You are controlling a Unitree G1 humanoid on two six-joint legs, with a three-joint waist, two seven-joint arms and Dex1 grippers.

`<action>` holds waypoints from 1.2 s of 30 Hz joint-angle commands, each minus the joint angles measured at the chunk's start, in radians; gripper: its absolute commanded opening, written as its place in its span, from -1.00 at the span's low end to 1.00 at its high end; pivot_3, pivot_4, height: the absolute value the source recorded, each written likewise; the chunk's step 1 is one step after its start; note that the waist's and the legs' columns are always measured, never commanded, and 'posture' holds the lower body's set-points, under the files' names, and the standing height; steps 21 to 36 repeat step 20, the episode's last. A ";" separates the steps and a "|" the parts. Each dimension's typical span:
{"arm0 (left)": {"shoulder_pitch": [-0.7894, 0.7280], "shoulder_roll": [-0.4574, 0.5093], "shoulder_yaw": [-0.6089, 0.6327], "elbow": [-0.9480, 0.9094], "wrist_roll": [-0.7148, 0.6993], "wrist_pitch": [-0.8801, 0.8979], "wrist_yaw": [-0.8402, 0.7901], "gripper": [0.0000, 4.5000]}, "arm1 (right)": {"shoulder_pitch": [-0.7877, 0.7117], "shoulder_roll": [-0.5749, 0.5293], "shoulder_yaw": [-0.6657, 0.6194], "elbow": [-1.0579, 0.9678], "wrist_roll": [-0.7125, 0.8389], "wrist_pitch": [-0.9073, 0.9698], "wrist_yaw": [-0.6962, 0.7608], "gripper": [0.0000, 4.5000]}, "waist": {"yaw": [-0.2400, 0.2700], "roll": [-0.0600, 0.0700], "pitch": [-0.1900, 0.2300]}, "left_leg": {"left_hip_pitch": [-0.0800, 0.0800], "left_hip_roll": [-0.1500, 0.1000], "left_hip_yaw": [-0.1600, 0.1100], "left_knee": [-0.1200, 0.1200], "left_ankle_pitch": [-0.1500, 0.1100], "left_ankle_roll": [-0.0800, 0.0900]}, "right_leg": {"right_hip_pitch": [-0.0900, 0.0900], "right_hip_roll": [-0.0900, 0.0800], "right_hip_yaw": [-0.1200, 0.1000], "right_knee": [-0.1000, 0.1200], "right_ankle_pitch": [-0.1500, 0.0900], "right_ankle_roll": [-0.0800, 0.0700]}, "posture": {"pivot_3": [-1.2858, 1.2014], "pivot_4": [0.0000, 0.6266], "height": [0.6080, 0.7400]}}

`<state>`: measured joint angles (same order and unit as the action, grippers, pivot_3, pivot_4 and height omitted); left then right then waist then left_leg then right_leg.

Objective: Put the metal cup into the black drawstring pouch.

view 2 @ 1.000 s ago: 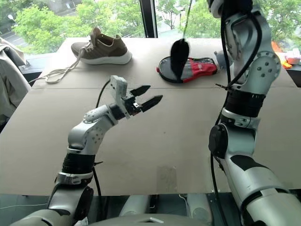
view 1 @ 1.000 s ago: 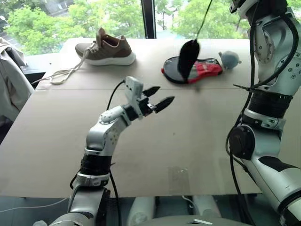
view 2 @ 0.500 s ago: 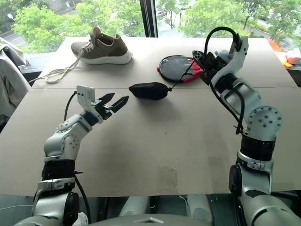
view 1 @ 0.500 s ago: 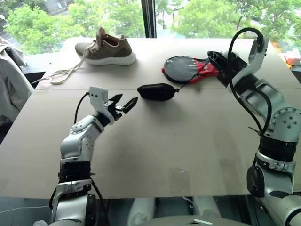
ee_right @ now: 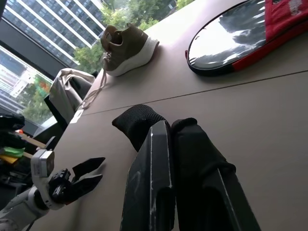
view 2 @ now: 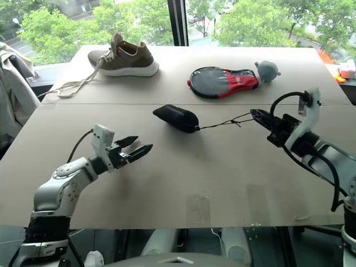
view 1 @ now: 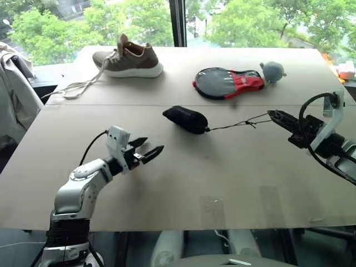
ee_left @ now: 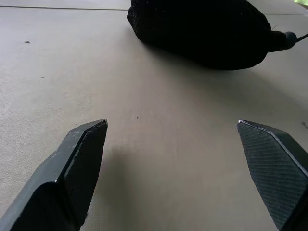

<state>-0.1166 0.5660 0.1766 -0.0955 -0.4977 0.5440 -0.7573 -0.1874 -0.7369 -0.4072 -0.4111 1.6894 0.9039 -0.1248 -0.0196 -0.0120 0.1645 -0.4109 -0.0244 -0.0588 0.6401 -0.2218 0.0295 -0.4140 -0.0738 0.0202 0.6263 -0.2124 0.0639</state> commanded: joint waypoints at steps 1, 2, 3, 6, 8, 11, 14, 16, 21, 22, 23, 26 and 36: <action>0.000 0.022 0.002 -0.033 0.007 -0.011 -0.008 1.00 | 0.016 -0.052 -0.070 -0.001 -0.032 -0.015 0.128 -0.29 | 0.005 0.000 0.000 | 0.000 0.000 0.000 0.000 0.000 0.000 | 0.000 0.000 0.000 0.000 0.000 0.000 | 0.03 -0.52 1.00; 0.006 0.024 0.005 -0.040 0.003 -0.007 -0.011 1.00 | 0.032 -0.074 -0.076 0.004 -0.064 -0.009 0.166 -0.12 | 0.007 0.000 0.000 | 0.000 0.000 0.000 0.000 0.000 0.000 | 0.000 0.000 0.000 0.000 0.001 0.001 | 0.03 -0.52 1.00; 0.017 0.029 0.004 -0.052 0.000 0.001 -0.012 1.00 | 0.053 -0.098 -0.084 0.011 -0.102 -0.001 0.209 0.11 | 0.008 0.000 0.000 | -0.001 0.000 0.000 0.000 0.000 0.000 | 0.000 0.000 0.000 0.000 0.001 0.002 | 0.03 -0.52 1.00; 0.069 0.046 -0.018 -0.101 0.006 0.020 -0.017 1.00 | 0.165 -0.193 -0.062 0.020 -0.308 -0.012 0.408 0.54 | 0.011 0.000 0.000 | -0.002 0.000 0.000 0.000 0.000 0.000 | 0.000 0.000 -0.001 -0.001 0.002 0.003 | 0.03 -0.52 1.00; 0.105 0.053 -0.023 -0.136 0.002 0.020 -0.026 1.00 | 0.242 -0.233 -0.019 0.016 -0.478 -0.087 0.537 0.54 | 0.014 0.000 0.000 | -0.002 0.000 0.001 0.000 0.000 0.000 | 0.000 0.000 -0.001 -0.002 0.002 0.003 | 0.03 -0.52 1.00; 0.169 0.059 -0.024 -0.197 0.002 0.010 -0.026 1.00 | 0.331 -0.206 0.077 0.022 -0.757 -0.295 0.665 0.54 | 0.013 -0.001 0.000 | -0.001 0.000 0.001 0.000 0.000 0.000 | 0.000 0.000 -0.001 -0.002 0.000 0.001 | 0.03 -0.52 1.00; 0.216 0.046 -0.008 -0.251 -0.015 0.017 -0.009 1.00 | 0.415 -0.165 0.148 0.040 -0.949 -0.499 0.825 0.54 | 0.012 0.000 -0.001 | 0.001 0.001 0.002 0.000 0.000 0.000 | 0.000 0.000 0.000 -0.001 -0.001 0.001 | 0.03 -0.52 1.00; 0.238 0.036 0.002 -0.275 -0.027 0.018 0.005 1.00 | 0.449 -0.153 0.180 0.063 -1.041 -0.590 0.894 0.54 | 0.012 0.000 -0.001 | 0.001 0.002 0.002 0.000 0.000 0.000 | 0.001 0.000 0.000 -0.001 -0.002 0.003 | 0.03 -0.52 1.00; 0.278 0.023 -0.004 -0.310 -0.008 -0.016 0.025 1.00 | 0.449 -0.081 0.178 0.111 -1.081 -0.687 0.969 0.54 | 0.013 0.000 -0.001 | 0.002 0.002 0.002 0.002 0.000 0.000 | 0.002 0.000 0.001 -0.001 -0.001 0.002 | 0.03 -0.52 1.00; 0.278 0.023 -0.004 -0.310 -0.008 -0.016 0.025 1.00 | 0.449 -0.081 0.178 0.111 -1.081 -0.687 0.969 0.54 | 0.013 0.000 -0.001 | 0.002 0.002 0.002 0.002 0.000 0.000 | 0.002 0.000 0.001 -0.001 -0.001 0.002 | 0.03 -0.52 1.00; 0.278 0.023 -0.004 -0.310 -0.008 -0.016 0.025 1.00 | 0.449 -0.081 0.178 0.111 -1.081 -0.687 0.969 0.54 | 0.013 0.000 -0.001 | 0.002 0.002 0.002 0.002 0.000 0.000 | 0.002 0.000 0.001 -0.001 -0.001 0.002 | 0.03 -0.52 1.00; 0.278 0.023 -0.004 -0.310 -0.008 -0.016 0.025 1.00 | 0.449 -0.081 0.178 0.111 -1.081 -0.687 0.969 0.54 | 0.013 0.000 -0.001 | 0.002 0.002 0.002 0.002 0.000 0.000 | 0.002 0.000 0.001 -0.001 -0.001 0.002 | 0.03 -0.52 1.00; 0.278 0.023 -0.004 -0.310 -0.008 -0.016 0.025 1.00 | 0.449 -0.081 0.178 0.111 -1.081 -0.687 0.969 0.54 | 0.013 0.000 -0.001 | 0.002 0.002 0.002 0.002 0.000 0.000 | 0.002 0.000 0.001 -0.001 -0.001 0.002 | 0.03 -0.52 1.00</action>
